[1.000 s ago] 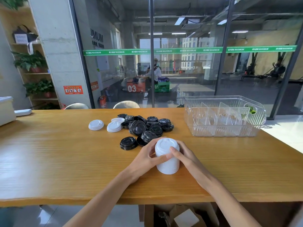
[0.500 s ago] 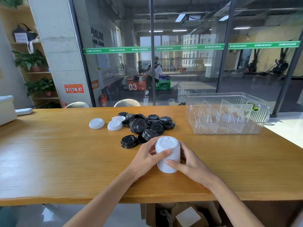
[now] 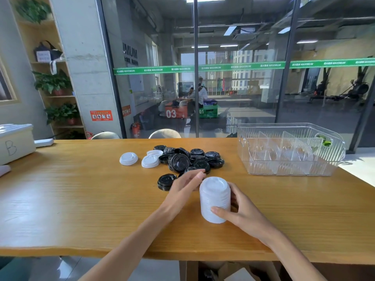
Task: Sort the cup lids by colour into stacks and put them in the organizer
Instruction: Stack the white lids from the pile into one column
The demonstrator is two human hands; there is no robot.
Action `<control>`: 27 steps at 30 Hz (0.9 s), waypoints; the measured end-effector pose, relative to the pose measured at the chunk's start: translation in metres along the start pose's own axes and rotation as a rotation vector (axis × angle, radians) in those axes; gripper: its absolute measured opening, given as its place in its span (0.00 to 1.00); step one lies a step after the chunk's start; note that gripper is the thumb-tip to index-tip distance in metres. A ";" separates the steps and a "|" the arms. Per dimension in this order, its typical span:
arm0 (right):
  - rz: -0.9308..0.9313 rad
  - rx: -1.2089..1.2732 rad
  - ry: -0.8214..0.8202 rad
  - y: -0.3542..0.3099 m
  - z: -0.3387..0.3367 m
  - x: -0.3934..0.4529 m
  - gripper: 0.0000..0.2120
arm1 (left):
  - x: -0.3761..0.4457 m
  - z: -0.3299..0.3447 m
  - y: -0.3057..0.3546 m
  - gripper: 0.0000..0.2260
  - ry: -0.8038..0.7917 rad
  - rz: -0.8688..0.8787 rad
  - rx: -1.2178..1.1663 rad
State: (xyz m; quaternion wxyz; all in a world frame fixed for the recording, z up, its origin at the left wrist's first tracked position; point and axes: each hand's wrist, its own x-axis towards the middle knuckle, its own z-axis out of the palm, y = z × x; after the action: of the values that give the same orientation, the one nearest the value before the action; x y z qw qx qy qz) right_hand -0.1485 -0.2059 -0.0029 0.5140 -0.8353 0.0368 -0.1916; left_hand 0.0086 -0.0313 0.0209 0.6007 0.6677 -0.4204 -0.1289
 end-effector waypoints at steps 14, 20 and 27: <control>-0.036 -0.031 0.014 0.011 0.002 0.006 0.36 | 0.092 -0.144 -0.081 0.16 0.457 -0.152 0.707; -0.046 -0.052 0.016 0.011 0.002 0.006 0.36 | 0.117 -0.156 -0.099 0.36 0.460 -0.285 0.928; -0.060 -0.058 0.017 0.010 0.002 0.008 0.36 | 0.135 -0.170 -0.112 0.46 0.482 -0.418 0.850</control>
State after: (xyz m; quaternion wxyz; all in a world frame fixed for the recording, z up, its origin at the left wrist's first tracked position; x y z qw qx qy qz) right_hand -0.1389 -0.2110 -0.0098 0.4832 -0.8490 0.0217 -0.2127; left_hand 0.2520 -0.0188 0.0053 0.3179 0.9326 -0.1435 0.0929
